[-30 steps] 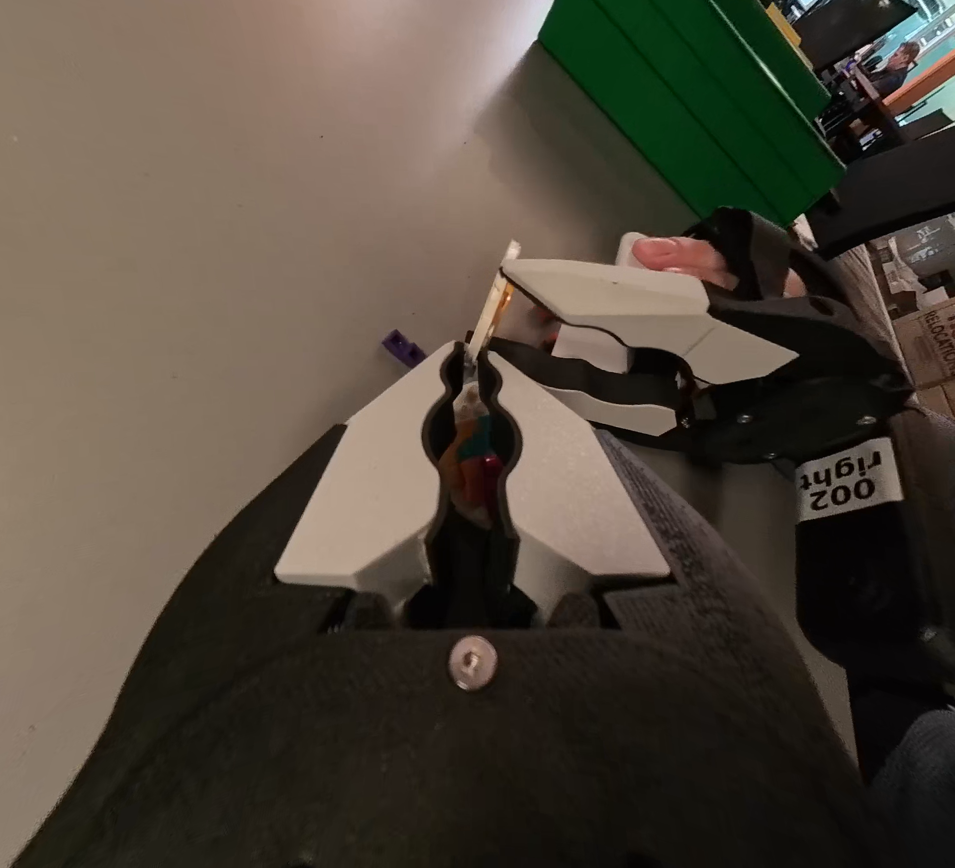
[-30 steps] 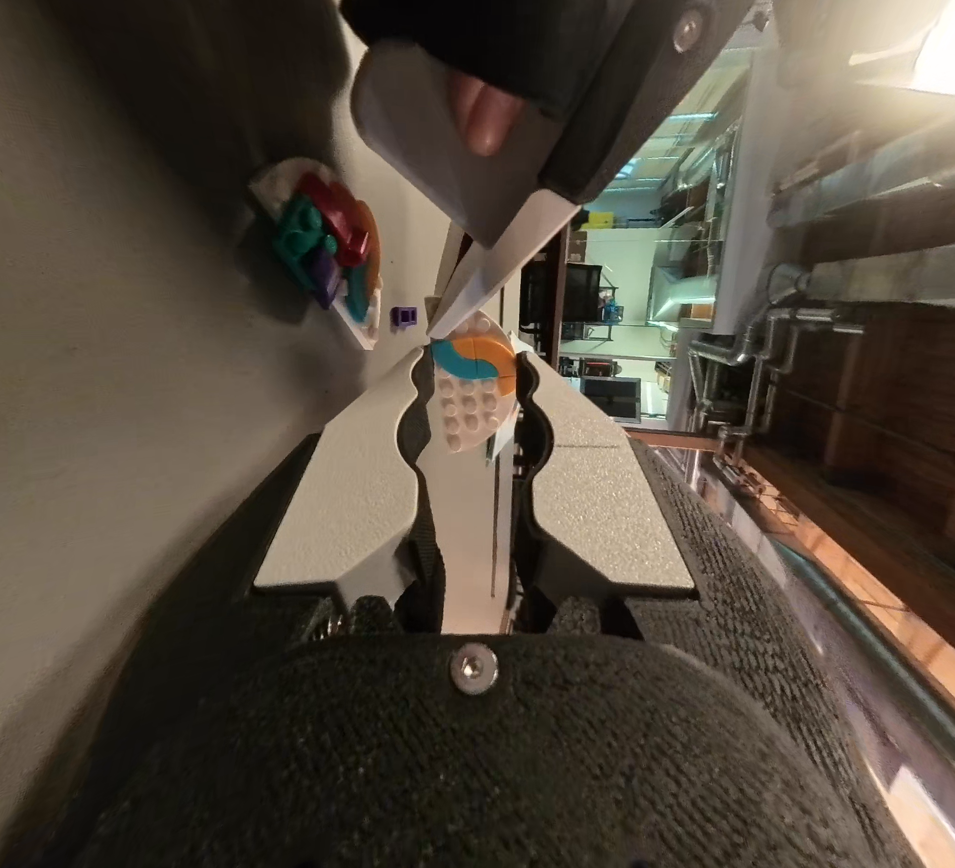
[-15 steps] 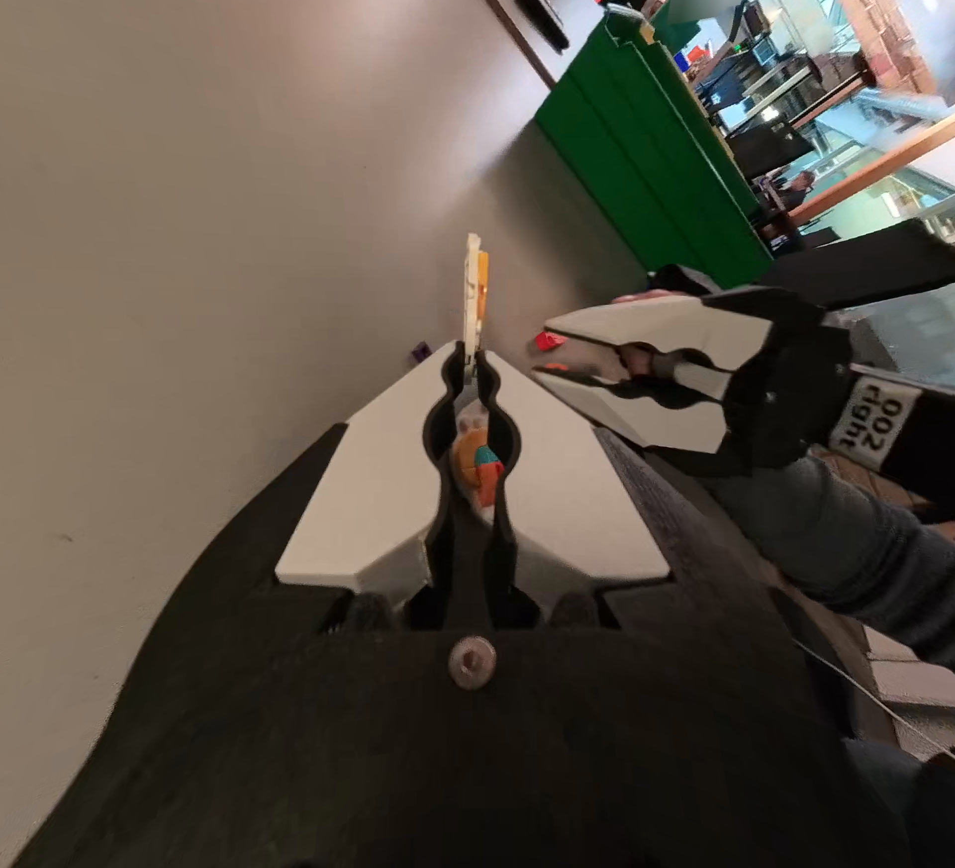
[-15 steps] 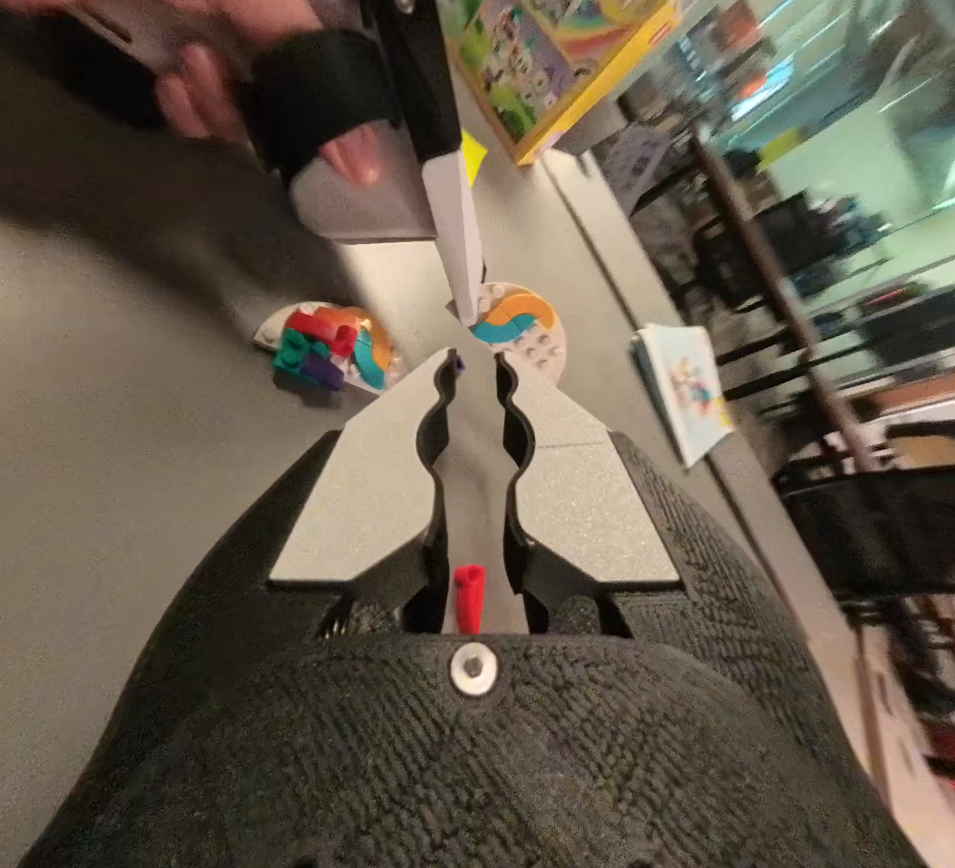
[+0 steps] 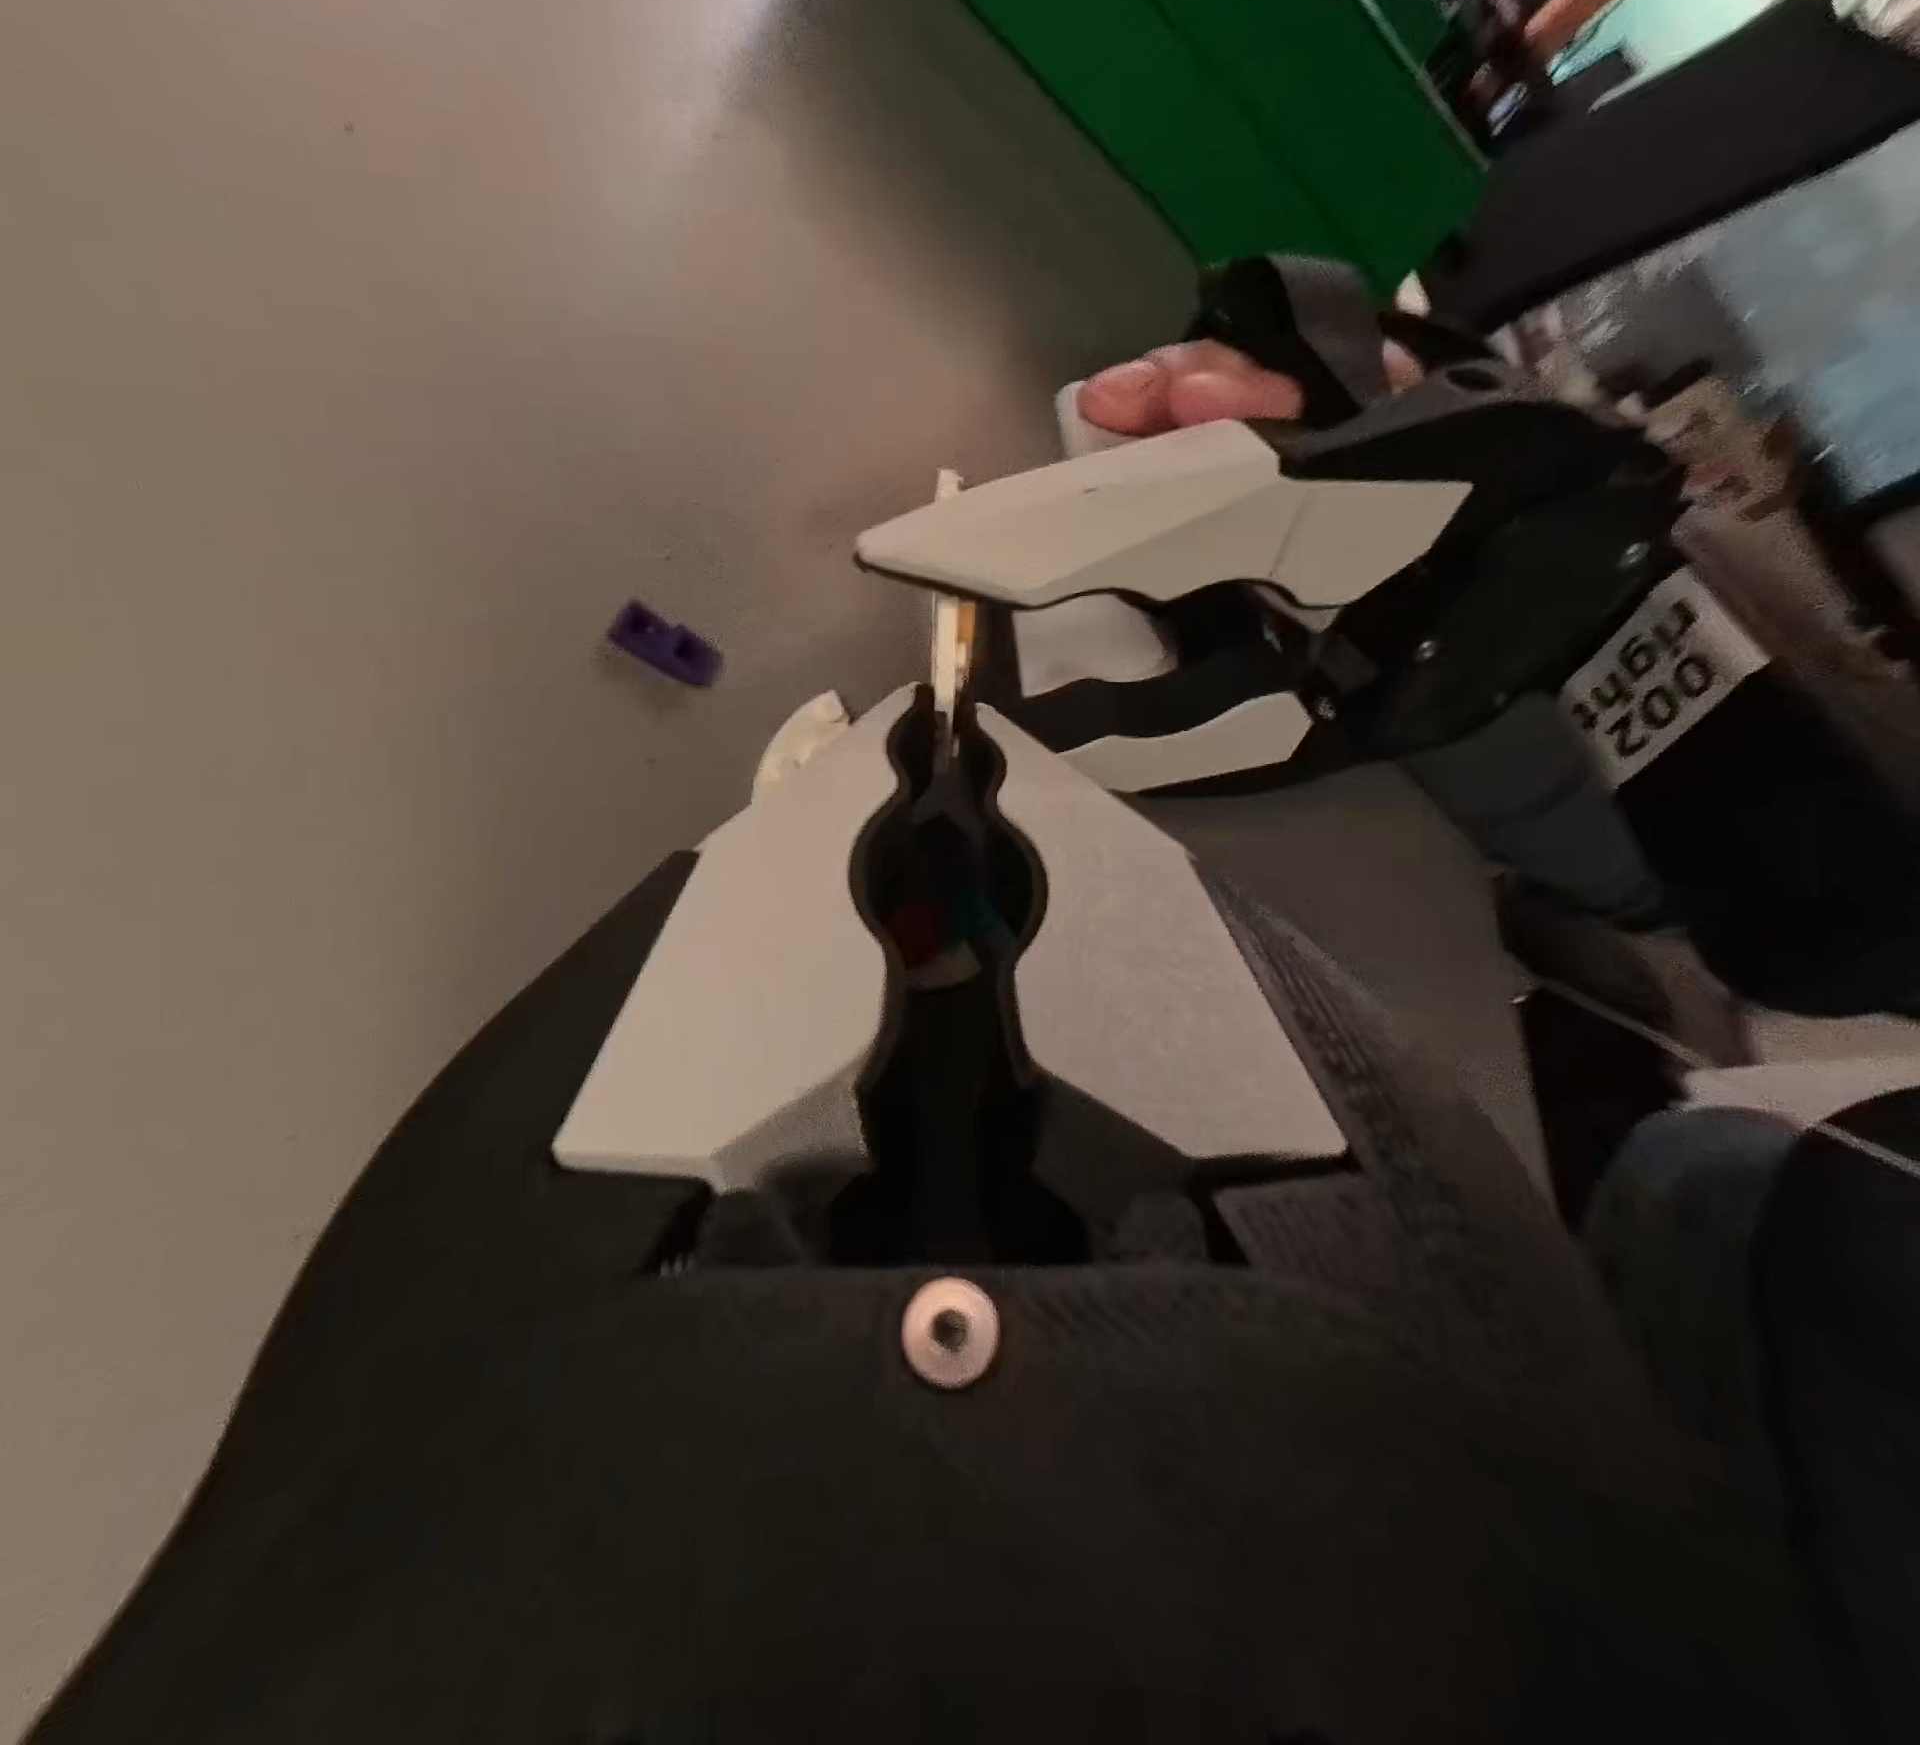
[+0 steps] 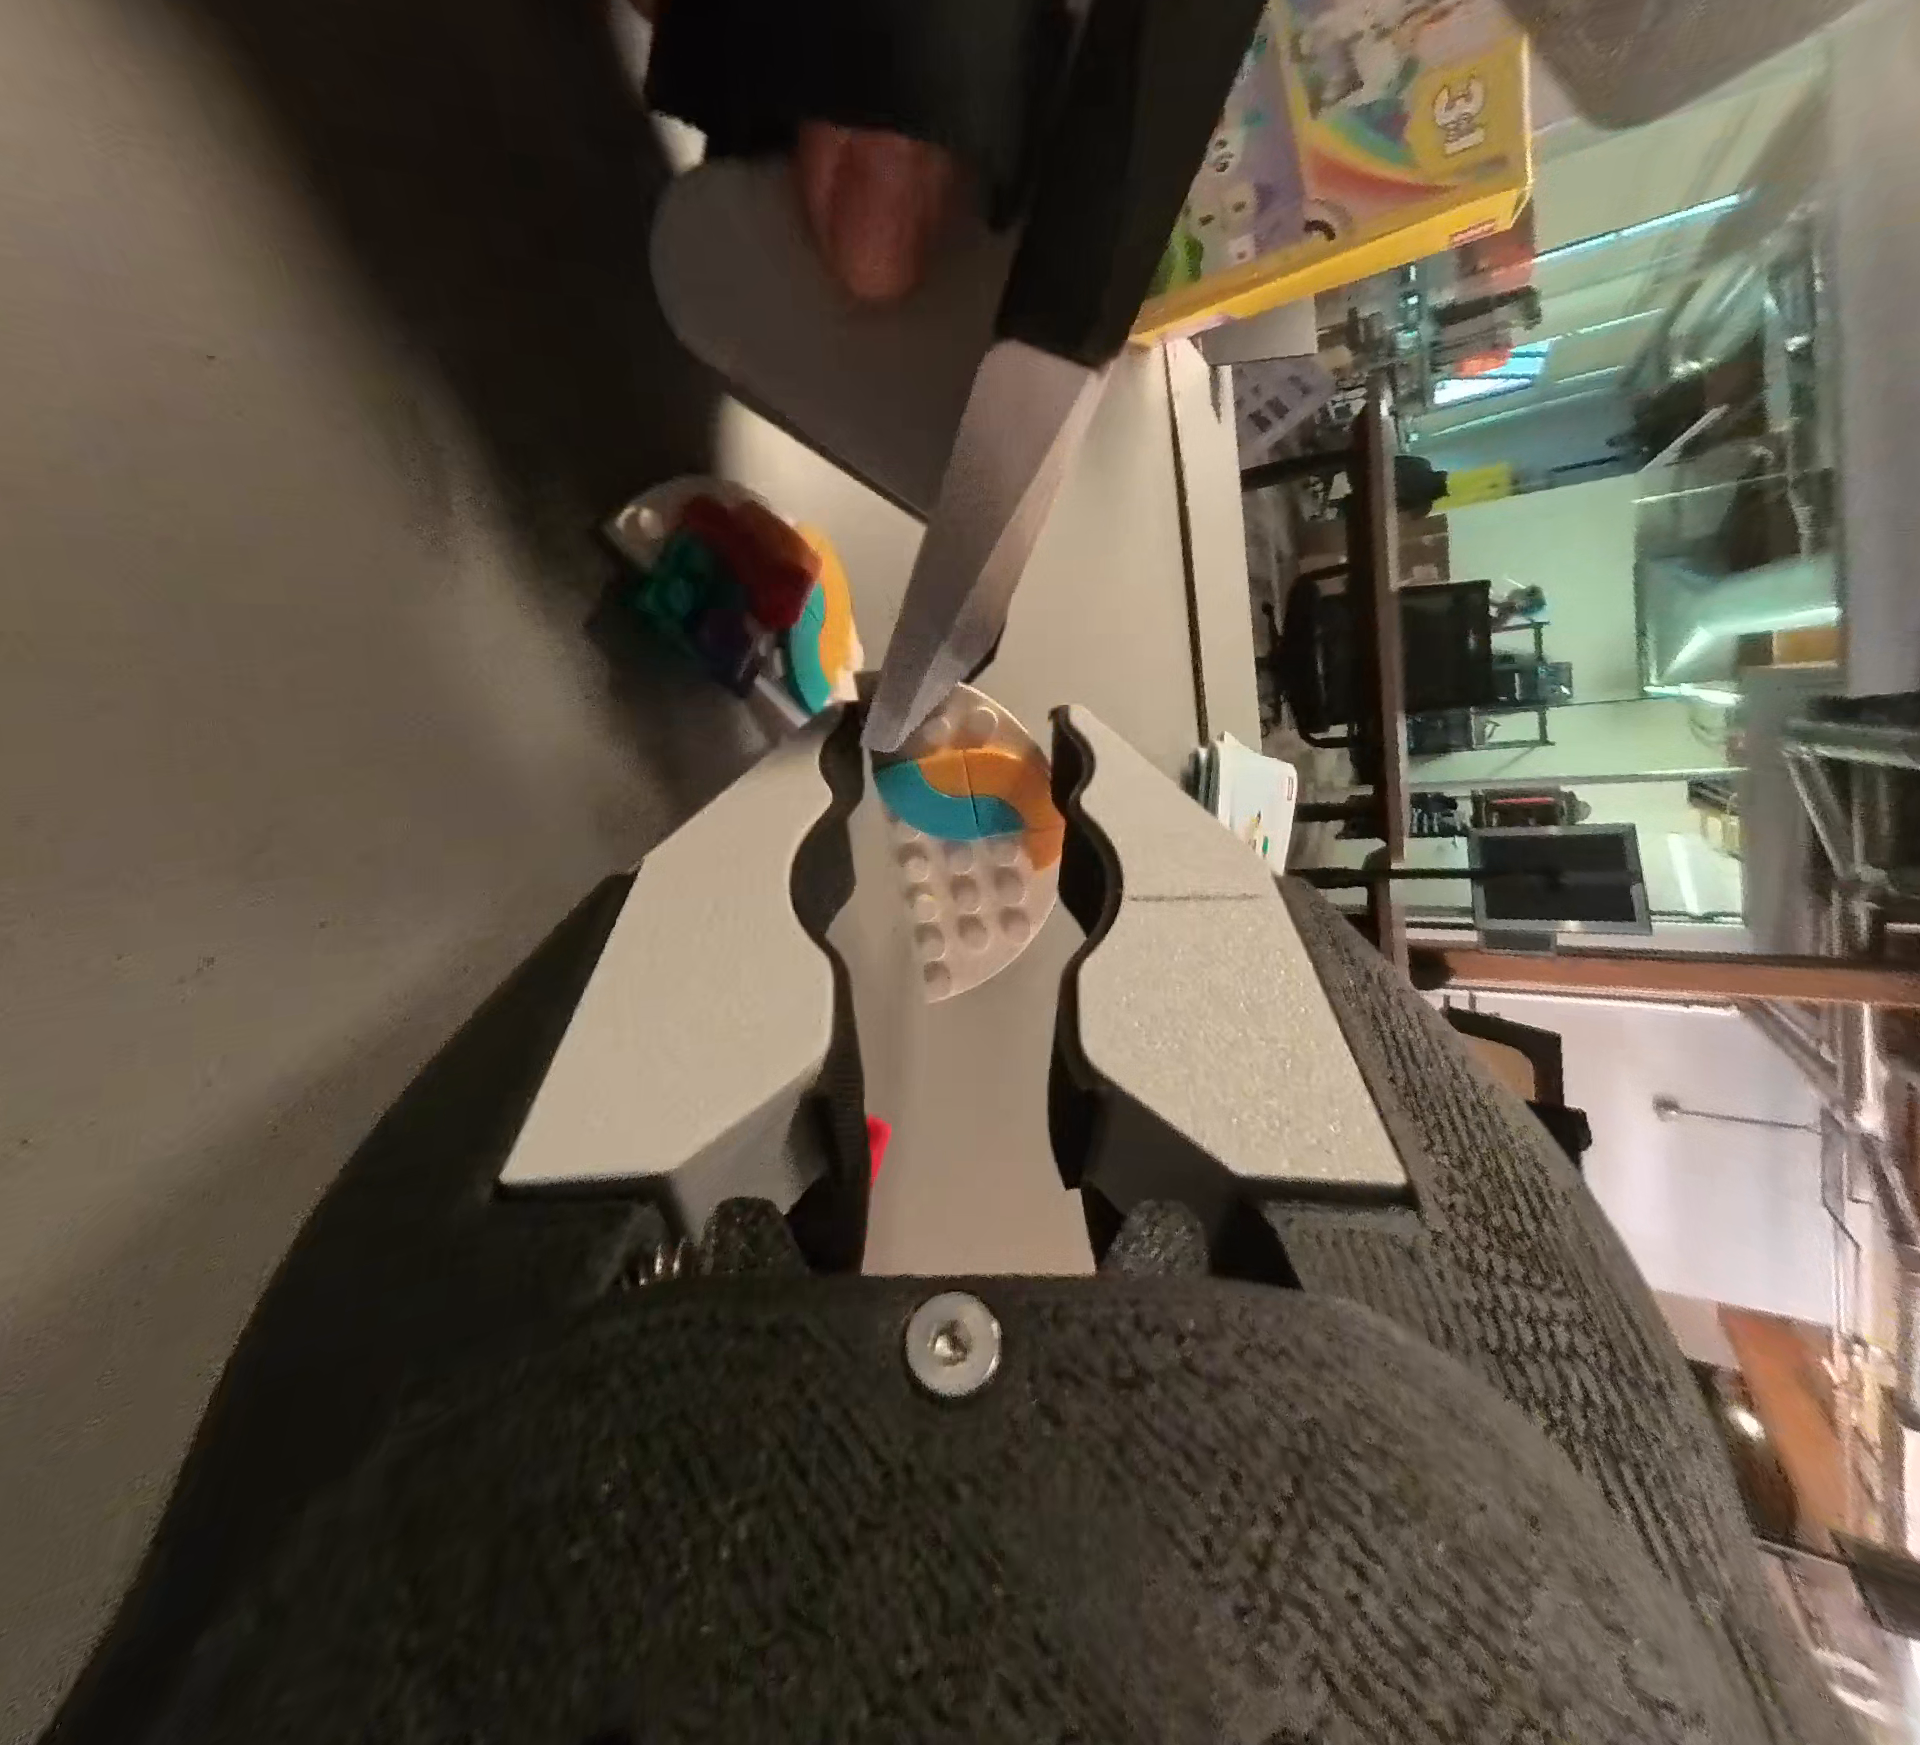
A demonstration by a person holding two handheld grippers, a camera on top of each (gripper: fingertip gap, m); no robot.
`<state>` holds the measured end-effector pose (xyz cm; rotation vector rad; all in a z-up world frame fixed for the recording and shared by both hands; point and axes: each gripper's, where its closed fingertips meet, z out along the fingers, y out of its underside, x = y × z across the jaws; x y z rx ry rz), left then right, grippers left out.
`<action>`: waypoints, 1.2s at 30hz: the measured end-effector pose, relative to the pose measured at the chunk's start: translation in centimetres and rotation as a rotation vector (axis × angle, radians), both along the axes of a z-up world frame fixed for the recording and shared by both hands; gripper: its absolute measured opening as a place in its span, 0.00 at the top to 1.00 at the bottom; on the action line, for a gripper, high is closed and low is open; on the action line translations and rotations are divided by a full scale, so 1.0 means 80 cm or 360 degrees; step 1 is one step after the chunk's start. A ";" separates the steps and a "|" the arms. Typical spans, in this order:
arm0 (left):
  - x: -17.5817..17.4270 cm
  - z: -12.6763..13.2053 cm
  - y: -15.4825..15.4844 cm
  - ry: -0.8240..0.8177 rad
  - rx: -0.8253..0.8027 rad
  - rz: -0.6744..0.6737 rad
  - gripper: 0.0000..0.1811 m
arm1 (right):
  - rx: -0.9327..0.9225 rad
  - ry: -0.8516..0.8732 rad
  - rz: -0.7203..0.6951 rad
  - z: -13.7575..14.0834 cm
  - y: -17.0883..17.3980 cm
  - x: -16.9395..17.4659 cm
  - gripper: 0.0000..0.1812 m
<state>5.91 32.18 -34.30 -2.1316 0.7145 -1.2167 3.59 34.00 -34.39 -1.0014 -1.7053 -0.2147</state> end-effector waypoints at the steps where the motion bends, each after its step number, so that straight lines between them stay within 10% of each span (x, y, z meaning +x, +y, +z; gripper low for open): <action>1: 0.002 0.001 -0.001 0.0028 0.0054 -0.0020 0.98 | -0.0007 -0.0009 -0.0006 0.002 0.000 0.001 0.81; 10: 0.014 0.052 0.006 -0.0330 0.0341 0.0064 0.98 | -0.0139 0.0372 -0.0099 0.051 0.002 0.013 0.84; 23: 0.036 0.046 -0.024 -0.0216 0.0461 -0.0199 0.97 | -0.1496 0.0656 0.0380 0.043 -0.041 0.036 0.85; 29: 0.024 0.051 -0.007 -0.0285 0.0395 -0.0045 0.98 | -0.1102 0.0659 0.0201 0.041 -0.017 0.037 0.74; 36: 0.016 0.057 0.010 -0.0278 0.0463 0.0108 0.87 | -0.1040 0.0513 -0.0173 0.017 0.016 0.055 0.85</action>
